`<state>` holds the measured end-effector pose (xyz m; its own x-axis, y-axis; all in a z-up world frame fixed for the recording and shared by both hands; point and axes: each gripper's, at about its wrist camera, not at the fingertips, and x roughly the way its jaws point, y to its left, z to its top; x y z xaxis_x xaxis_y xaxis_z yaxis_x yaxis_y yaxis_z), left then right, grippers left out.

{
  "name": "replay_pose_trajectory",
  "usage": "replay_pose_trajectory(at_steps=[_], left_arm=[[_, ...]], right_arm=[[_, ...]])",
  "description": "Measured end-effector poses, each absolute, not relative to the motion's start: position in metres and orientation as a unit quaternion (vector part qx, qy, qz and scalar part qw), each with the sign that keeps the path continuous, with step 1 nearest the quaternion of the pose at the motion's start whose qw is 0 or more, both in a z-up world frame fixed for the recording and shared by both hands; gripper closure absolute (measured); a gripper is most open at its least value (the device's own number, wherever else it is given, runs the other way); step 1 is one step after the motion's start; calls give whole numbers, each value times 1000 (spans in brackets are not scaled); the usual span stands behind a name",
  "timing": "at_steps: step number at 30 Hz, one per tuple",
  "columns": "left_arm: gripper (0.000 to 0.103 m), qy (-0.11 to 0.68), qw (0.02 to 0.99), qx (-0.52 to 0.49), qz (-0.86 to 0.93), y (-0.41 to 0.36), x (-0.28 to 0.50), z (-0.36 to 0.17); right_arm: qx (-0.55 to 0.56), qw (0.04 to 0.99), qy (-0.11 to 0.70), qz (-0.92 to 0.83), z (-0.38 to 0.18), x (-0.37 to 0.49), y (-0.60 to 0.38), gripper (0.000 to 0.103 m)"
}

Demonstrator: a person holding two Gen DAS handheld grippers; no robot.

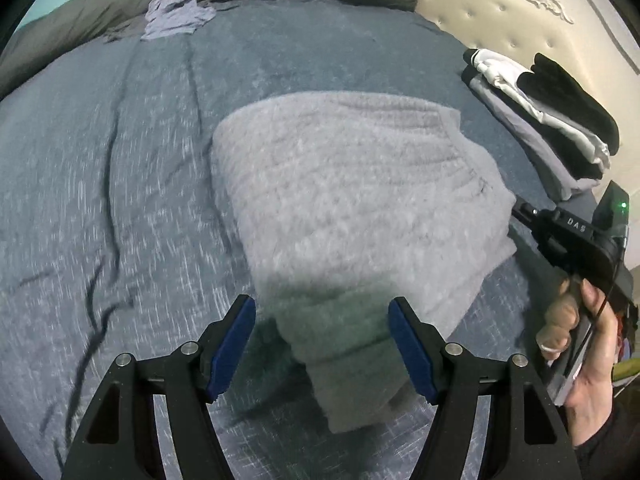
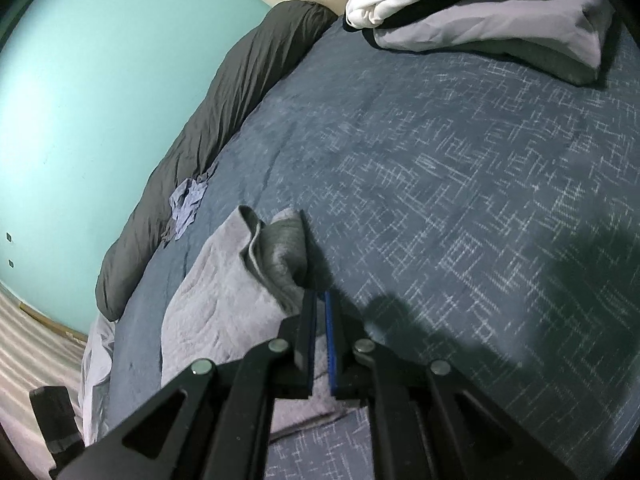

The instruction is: Fold clothes

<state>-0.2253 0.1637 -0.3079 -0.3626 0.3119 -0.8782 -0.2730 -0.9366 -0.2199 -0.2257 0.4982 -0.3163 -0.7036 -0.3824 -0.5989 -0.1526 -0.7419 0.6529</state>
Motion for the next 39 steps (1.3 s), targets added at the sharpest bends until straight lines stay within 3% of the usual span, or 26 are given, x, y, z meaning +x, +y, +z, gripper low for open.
replay_pose_trajectory(at_steps=[8, 22, 25, 26, 27, 31, 33, 39], left_arm=[[30, -28, 176, -555, 813, 170, -231, -334], [30, -47, 175, -526, 831, 142, -203, -297], [30, -57, 165, -522, 835, 124, -201, -295], [30, -60, 161, -522, 836, 117, -201, -294], [30, -61, 157, -522, 836, 112, -201, -293], [30, -68, 146, -523, 837, 92, -201, -292], [30, -71, 142, -524, 837, 82, -201, -294], [29, -90, 139, -533, 829, 62, -221, -306]], right_arm=[[383, 68, -350, -852, -316, -226, 495, 99], [382, 68, -383, -838, -297, -191, 488, 97], [390, 81, -383, -833, -293, -181, 477, 82], [395, 87, -385, -830, -293, -179, 472, 69], [398, 94, -388, -826, -293, -177, 468, 62], [413, 121, -391, -813, -295, -175, 449, 59], [424, 132, -394, -805, -299, -178, 440, 49], [458, 151, -389, -785, -314, -190, 417, 43]])
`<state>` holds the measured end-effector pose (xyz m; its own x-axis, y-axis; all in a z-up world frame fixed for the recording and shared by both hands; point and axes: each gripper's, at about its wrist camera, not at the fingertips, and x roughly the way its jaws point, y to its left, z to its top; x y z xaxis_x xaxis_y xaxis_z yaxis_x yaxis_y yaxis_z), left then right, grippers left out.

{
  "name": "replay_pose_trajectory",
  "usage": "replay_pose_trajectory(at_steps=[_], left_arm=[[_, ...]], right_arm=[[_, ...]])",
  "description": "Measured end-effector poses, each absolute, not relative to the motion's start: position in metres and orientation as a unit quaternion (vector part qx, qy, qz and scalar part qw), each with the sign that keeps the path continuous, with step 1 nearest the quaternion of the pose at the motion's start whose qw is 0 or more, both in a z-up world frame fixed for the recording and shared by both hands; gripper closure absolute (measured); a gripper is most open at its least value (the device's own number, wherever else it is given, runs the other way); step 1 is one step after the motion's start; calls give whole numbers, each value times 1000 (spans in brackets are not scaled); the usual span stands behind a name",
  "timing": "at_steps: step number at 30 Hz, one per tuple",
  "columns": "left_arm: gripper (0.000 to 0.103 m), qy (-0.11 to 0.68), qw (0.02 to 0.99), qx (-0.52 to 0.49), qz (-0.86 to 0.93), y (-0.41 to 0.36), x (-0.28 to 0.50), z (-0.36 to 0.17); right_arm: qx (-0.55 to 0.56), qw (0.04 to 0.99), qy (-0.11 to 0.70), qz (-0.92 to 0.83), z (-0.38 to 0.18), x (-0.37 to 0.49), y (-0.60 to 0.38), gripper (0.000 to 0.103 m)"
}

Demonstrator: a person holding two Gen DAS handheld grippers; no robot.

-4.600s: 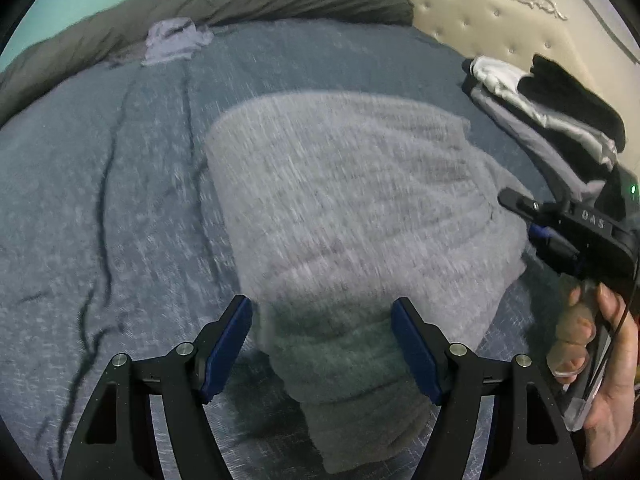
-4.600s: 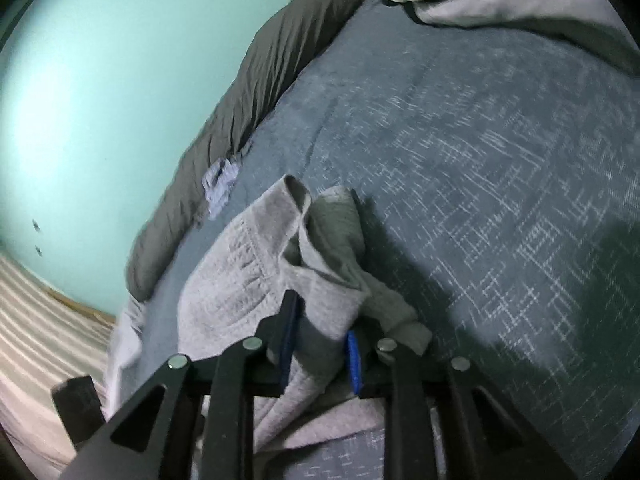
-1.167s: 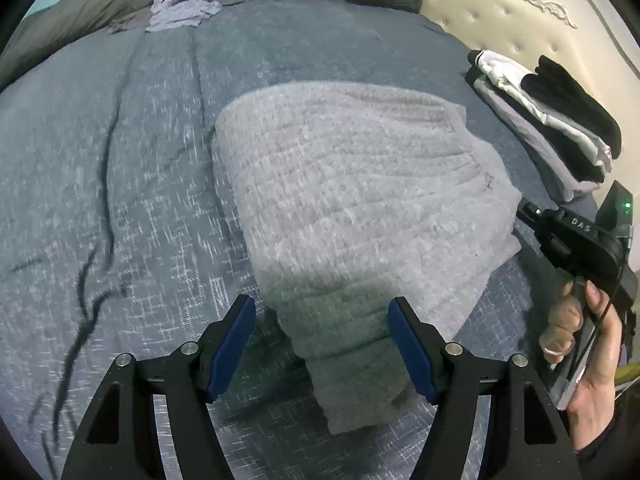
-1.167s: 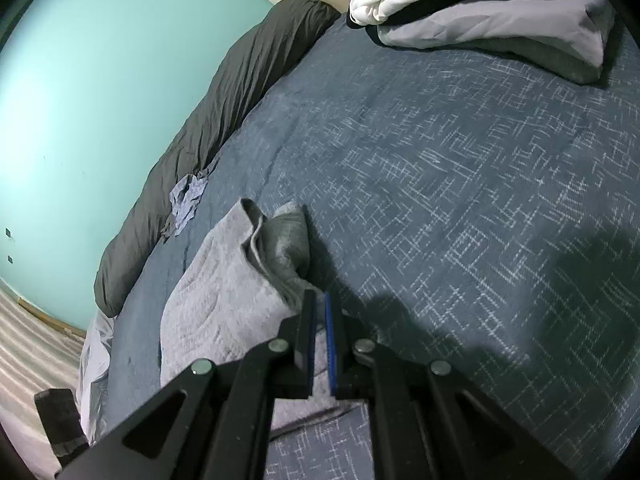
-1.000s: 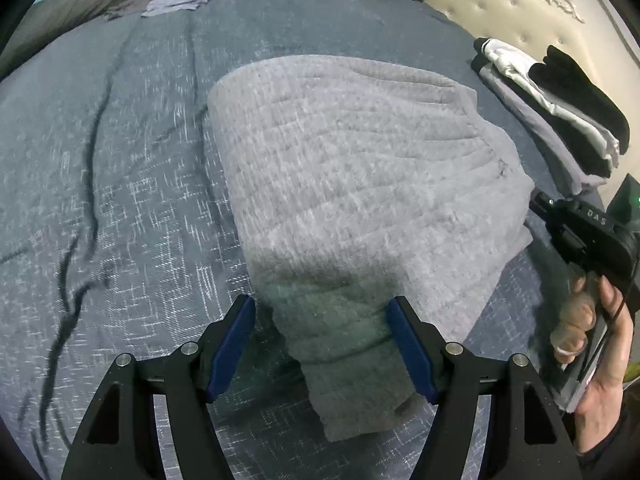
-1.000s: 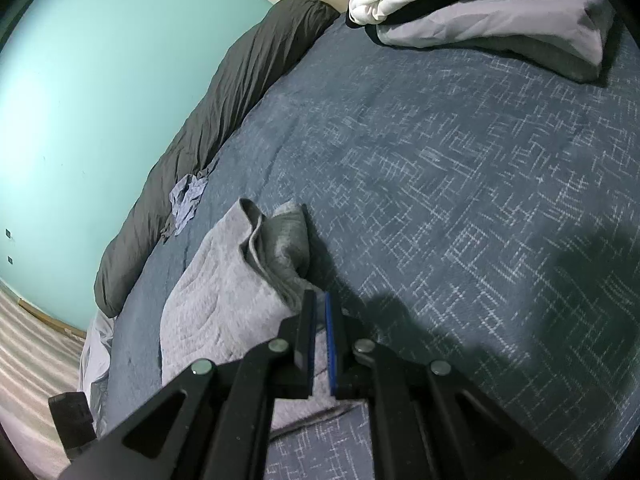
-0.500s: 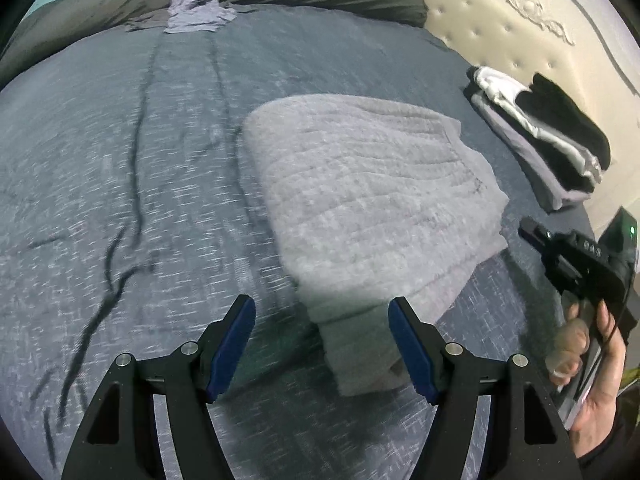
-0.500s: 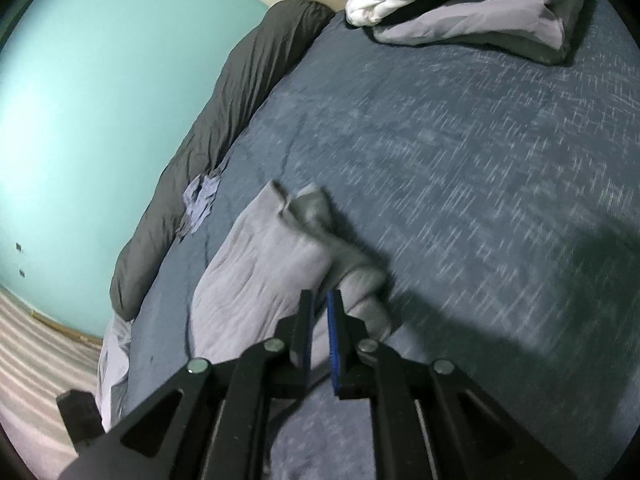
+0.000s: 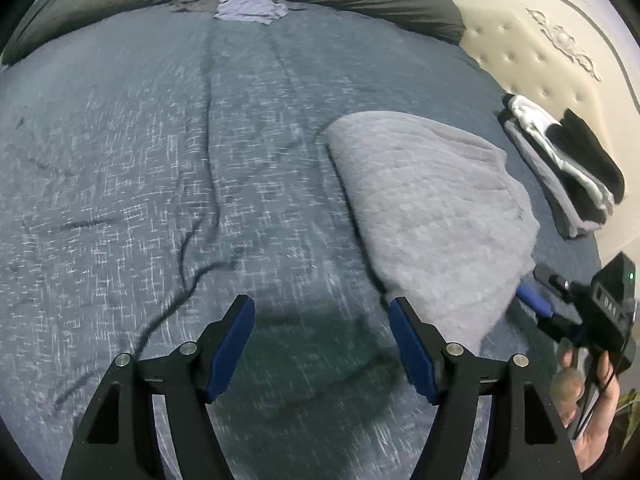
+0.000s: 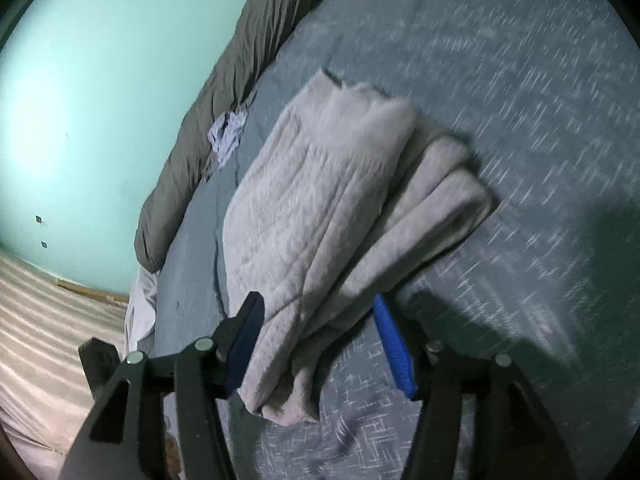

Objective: Fold clothes
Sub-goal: 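Grasp the folded sweater end with both tools and fold it over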

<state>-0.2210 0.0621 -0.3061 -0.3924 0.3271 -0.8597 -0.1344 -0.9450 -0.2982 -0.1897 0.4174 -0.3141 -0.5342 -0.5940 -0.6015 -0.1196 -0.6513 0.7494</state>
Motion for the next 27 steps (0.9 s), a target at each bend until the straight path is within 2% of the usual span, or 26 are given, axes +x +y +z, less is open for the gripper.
replay_pose_trajectory(at_steps=[4, 6, 12, 27], left_arm=[[29, -96, 141, -537, 826, 58, -241, -313], [29, -105, 151, -538, 823, 59, -252, -316], [22, -120, 178, -536, 816, 75, -292, -324], [20, -156, 208, -519, 814, 93, -381, -336]], right_arm=[[472, 151, -391, -775, -321, -197, 410, 42], [471, 152, -392, -776, -322, -202, 406, 38], [472, 152, -387, -777, -325, -215, 397, 38], [474, 147, -371, -785, -329, -233, 396, 36]])
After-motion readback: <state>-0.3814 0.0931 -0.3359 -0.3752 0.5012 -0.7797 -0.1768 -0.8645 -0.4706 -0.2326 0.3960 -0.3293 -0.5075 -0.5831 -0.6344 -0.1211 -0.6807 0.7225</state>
